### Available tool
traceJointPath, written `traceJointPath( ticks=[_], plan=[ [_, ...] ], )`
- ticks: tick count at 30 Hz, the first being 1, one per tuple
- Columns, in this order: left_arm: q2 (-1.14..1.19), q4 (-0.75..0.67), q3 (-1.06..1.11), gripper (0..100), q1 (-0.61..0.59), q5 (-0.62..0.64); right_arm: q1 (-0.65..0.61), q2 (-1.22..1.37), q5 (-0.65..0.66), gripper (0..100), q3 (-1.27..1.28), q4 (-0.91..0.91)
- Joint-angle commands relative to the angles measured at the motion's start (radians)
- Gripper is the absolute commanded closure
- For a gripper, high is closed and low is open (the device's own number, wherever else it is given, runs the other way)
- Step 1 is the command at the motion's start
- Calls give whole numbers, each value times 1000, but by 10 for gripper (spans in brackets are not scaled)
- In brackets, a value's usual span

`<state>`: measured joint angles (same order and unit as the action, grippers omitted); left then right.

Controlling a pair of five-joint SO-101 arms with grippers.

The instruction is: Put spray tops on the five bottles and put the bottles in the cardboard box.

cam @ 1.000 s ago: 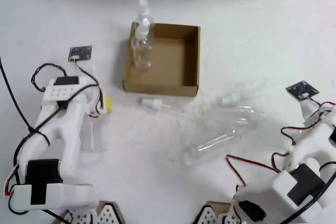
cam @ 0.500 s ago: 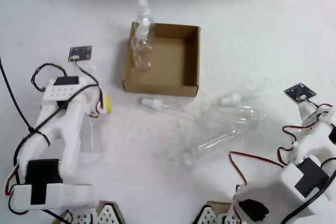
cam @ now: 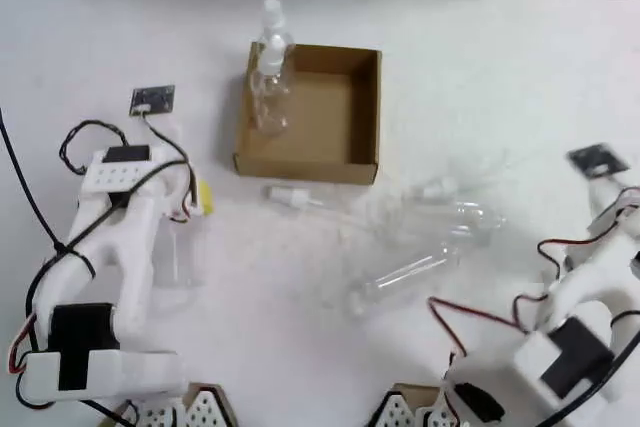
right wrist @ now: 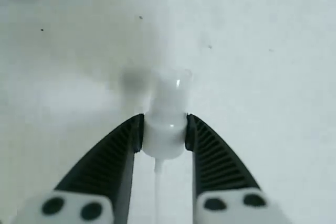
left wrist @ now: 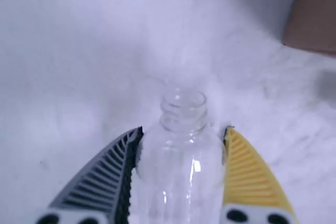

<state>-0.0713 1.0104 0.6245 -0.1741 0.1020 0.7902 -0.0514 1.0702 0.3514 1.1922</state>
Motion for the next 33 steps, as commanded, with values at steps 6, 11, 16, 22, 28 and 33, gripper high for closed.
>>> traceJointPath(
  ticks=[6,11,16,22,28,33],
  plan=[
    [-358,15,-52,924,77,57,-197,-335,-459,982,-173,278],
    [-562,9,-52,924,183,83,-398,-469,-695,981,-176,274],
    [-687,9,-41,924,274,81,-638,-564,-747,981,-178,196],
    [-852,-57,98,928,320,80,-854,-624,-755,981,-236,93],
    [-1087,-336,414,924,320,80,-1067,-665,-939,982,-341,31],
    [-1276,-373,546,924,354,80,-1224,-708,-1000,982,-345,-220]
  ],
)
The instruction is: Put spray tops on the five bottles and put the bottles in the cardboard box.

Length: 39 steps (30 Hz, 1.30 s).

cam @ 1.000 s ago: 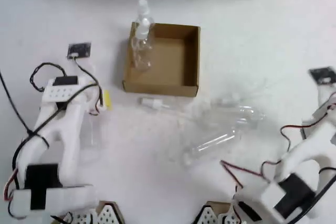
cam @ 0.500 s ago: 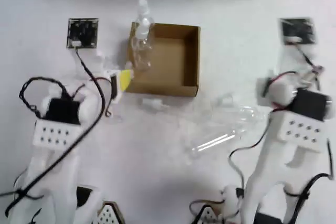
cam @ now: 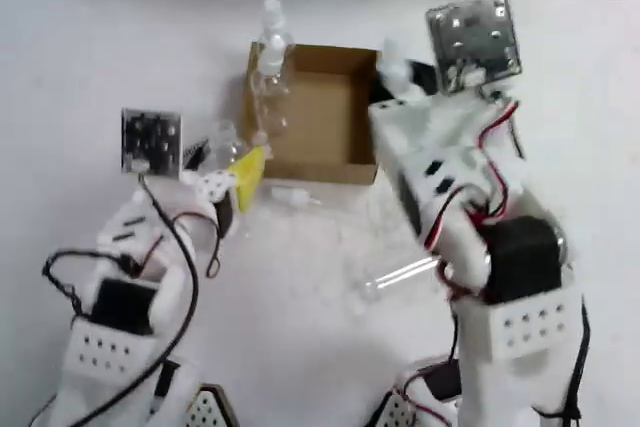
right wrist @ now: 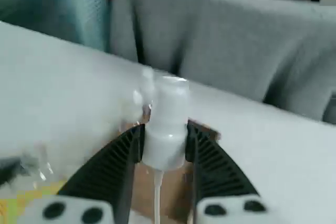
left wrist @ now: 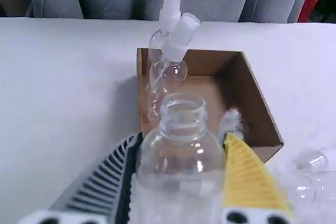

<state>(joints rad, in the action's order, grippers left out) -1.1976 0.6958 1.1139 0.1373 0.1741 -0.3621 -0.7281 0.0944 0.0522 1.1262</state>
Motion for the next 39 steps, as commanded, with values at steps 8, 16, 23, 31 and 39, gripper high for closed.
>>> traceJointPath(
  ticks=[8,16,23,31,39],
  plan=[
    [-470,-52,241,928,147,-178,-220,-36,-29,982,-44,-473],
    [-634,-52,341,928,147,-181,-303,-45,-32,982,29,-526],
    [-631,-52,344,928,148,-183,-305,-81,-32,983,255,-765],
    [-631,-52,353,928,148,-183,-352,-140,-34,983,361,-777],
    [-631,-57,361,928,148,-183,-377,-179,-32,983,407,-780]
  ],
)
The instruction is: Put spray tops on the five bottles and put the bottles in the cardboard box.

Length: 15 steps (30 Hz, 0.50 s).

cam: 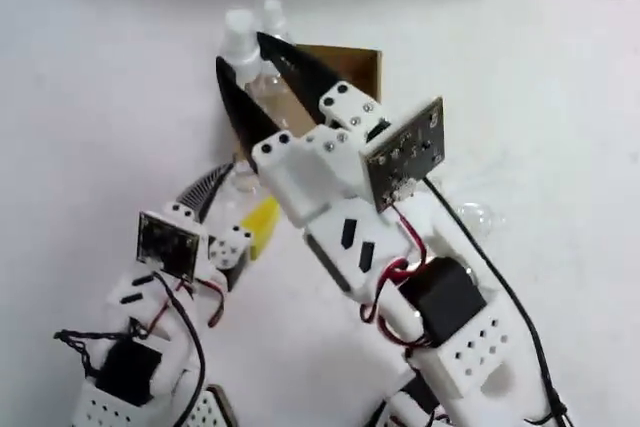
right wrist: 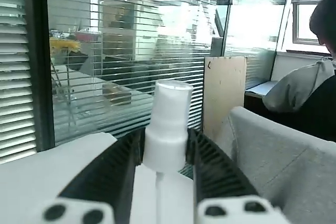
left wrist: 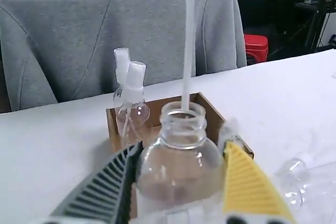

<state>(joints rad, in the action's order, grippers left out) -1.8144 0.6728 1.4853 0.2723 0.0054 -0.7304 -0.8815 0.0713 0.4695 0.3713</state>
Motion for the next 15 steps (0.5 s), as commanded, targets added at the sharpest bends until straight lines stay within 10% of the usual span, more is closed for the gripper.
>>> traceJointPath(
  ticks=[1,15],
  plan=[
    [-15,-34,-11,928,13,-14,-8,-25,-9,983,-11,-25],
    [-15,-32,-11,928,12,-14,-12,-35,-11,983,121,-64]
  ],
)
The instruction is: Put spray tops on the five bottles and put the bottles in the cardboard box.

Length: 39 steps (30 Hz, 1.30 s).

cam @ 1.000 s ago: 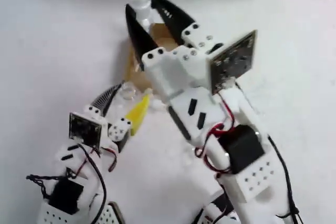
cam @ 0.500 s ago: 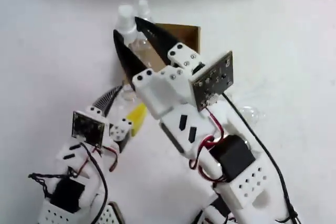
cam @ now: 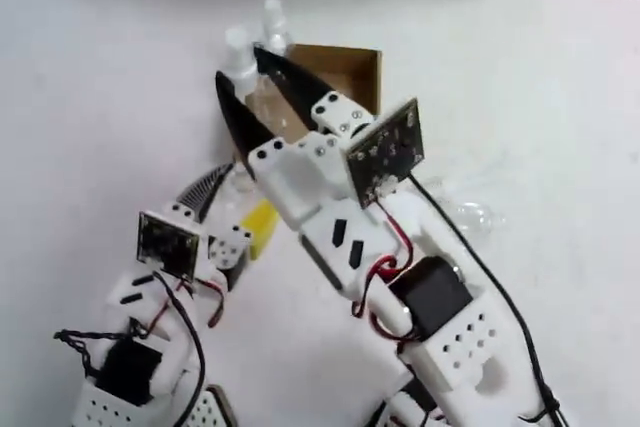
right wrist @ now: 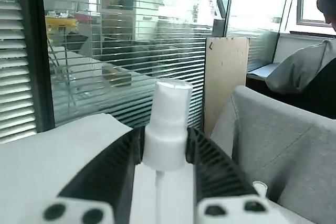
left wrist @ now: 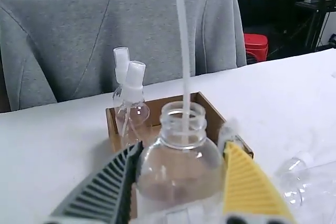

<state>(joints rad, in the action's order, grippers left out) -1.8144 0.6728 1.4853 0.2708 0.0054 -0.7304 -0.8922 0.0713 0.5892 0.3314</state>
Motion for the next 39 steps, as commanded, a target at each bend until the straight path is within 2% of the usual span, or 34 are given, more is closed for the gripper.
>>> traceJointPath(
  ticks=[1,5,13,19,35,39],
  plan=[
    [-15,-32,-11,928,13,-14,-12,-24,-11,983,11,-22],
    [-15,-34,-11,928,8,-14,-15,-24,-11,982,49,-8],
    [-15,-35,-11,928,5,-14,-79,-24,-12,982,68,133],
    [-15,-35,-11,928,5,-14,-77,-39,-95,982,69,248],
    [-15,-35,-14,928,5,-11,-70,-131,-95,980,187,271],
    [-15,-35,-14,928,5,-9,-71,-131,-95,908,186,292]
  ],
)
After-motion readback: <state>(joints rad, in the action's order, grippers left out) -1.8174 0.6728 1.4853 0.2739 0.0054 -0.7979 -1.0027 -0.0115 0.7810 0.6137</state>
